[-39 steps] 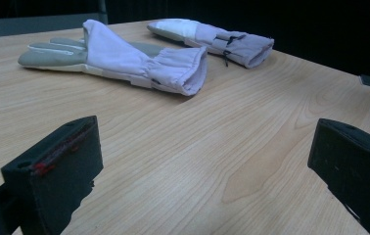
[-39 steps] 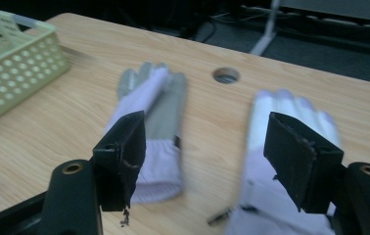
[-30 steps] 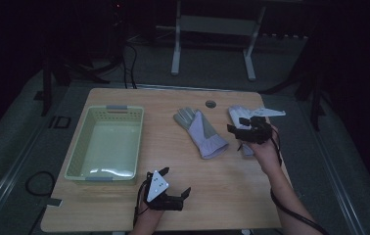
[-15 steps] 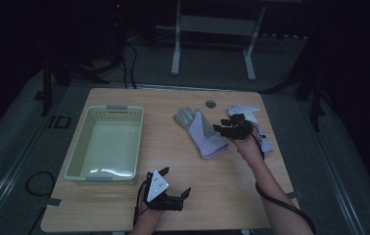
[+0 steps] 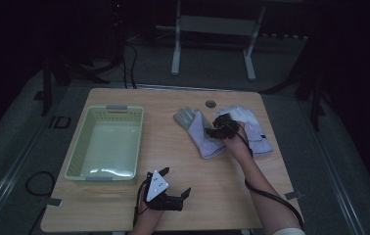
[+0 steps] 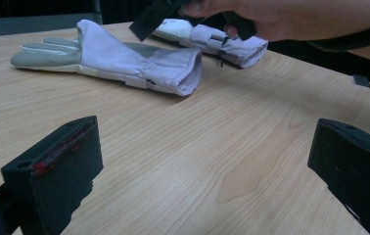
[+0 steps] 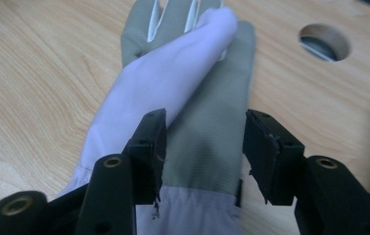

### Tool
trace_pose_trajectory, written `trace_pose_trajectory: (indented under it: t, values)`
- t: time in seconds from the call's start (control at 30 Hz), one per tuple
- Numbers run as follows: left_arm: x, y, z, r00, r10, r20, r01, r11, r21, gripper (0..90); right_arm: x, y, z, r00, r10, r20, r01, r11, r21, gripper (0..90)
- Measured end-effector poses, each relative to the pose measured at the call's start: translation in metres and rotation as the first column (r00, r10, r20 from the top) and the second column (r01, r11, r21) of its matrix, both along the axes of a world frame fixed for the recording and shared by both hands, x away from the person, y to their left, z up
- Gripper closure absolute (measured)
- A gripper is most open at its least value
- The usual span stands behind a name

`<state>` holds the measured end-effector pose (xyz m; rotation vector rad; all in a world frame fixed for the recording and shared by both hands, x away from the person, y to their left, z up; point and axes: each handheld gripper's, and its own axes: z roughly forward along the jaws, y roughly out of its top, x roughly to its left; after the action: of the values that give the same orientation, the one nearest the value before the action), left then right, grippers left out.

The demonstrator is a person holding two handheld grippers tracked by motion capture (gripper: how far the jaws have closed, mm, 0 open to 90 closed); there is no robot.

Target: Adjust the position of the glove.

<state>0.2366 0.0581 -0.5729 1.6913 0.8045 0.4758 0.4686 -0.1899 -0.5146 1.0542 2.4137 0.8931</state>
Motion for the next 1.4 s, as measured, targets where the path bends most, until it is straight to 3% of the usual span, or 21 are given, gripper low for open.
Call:
trace_pose_trajectory:
  t: [0.13,0.2,0.33,0.47,0.53,0.7,0.8,0.9,0.93,1.03,1.17,1.27,1.3,1.37,1.4]
  values:
    - [0.0,0.0,0.0,1.0,-0.006,-0.002,0.006,1.0,-0.003,0.0,0.003,0.004,-0.013,0.9998,0.001,-0.02,-0.001,0.9999,-0.014,50.4]
    - [0.0,0.0,0.0,0.9999,-0.009,-0.004,0.009,0.9999,-0.005,0.0,0.002,0.007,-0.02,0.9999,0.002,-0.013,-0.002,0.9987,-0.051,50.3]
    - [0.0,0.0,0.0,0.9999,-0.011,-0.007,0.011,0.9999,-0.01,0.0,0.001,0.004,-0.027,1.0,0.007,-0.007,-0.007,0.9995,-0.031,48.7]
    - [0.0,0.0,0.0,0.9999,-0.01,-0.005,0.01,0.9999,-0.006,0.0,0.0,0.005,-0.03,0.9997,0.022,0.006,-0.022,0.9989,-0.041,49.4]
    - [0.0,0.0,0.0,0.9999,-0.009,-0.006,0.009,0.9999,-0.008,0.0,0.001,0.005,-0.03,0.9996,0.027,-0.008,-0.027,0.9984,-0.049,54.9]
    - [0.0,0.0,0.0,0.9999,-0.008,-0.006,0.008,0.9999,-0.006,0.0,-0.001,0.013,-0.029,0.9989,0.046,0.002,-0.045,0.9932,-0.108,76.8]
    - [0.0,0.0,0.0,0.9999,-0.007,-0.007,0.007,0.9999,-0.008,0.0,-0.002,0.016,-0.027,1.0,0.001,-0.007,-0.002,0.9949,-0.101,83.7]
    - [0.001,0.0,0.0,0.9999,-0.008,-0.01,0.007,0.9999,-0.011,0.0,-0.004,0.015,-0.02,0.9982,-0.055,-0.026,0.054,0.9979,-0.036,85.9]
    - [0.001,0.0,0.0,0.9999,-0.008,-0.01,0.007,0.9999,-0.01,0.0,-0.006,0.014,-0.016,0.9954,-0.084,-0.046,0.085,0.9962,0.019,86.1]
    - [0.001,0.0,0.0,0.9999,-0.007,-0.011,0.007,0.9999,-0.011,0.0,-0.014,0.015,-0.006,0.9923,-0.122,-0.022,0.123,0.9891,0.08,86.9]
    - [0.001,0.0,0.0,0.9999,-0.006,-0.009,0.006,0.9999,-0.01,0.0,-0.032,0.016,0.013,0.9857,-0.168,-0.009,0.166,0.9646,0.205,87.3]
    - [0.001,0.0,0.0,1.0,-0.006,-0.007,0.005,0.9999,-0.009,0.0,-0.046,0.016,0.027,0.9766,-0.215,0.004,0.205,0.937,0.283,87.3]
    - [0.001,0.0,0.0,1.0,-0.005,-0.006,0.005,1.0,-0.005,0.0,-0.051,0.017,0.03,0.974,-0.226,0.012,0.213,0.9317,0.295,87.3]
    - [0.0,0.0,0.0,1.0,-0.006,-0.007,0.006,1.0,-0.005,0.0,-0.065,0.021,0.035,0.9684,-0.242,0.062,0.213,0.9308,0.297,87.2]
    - [0.0,0.0,0.0,1.0,-0.006,-0.007,0.006,1.0,-0.004,0.0,-0.074,0.021,0.037,0.9646,-0.254,0.071,0.218,0.9178,0.332,87.3]
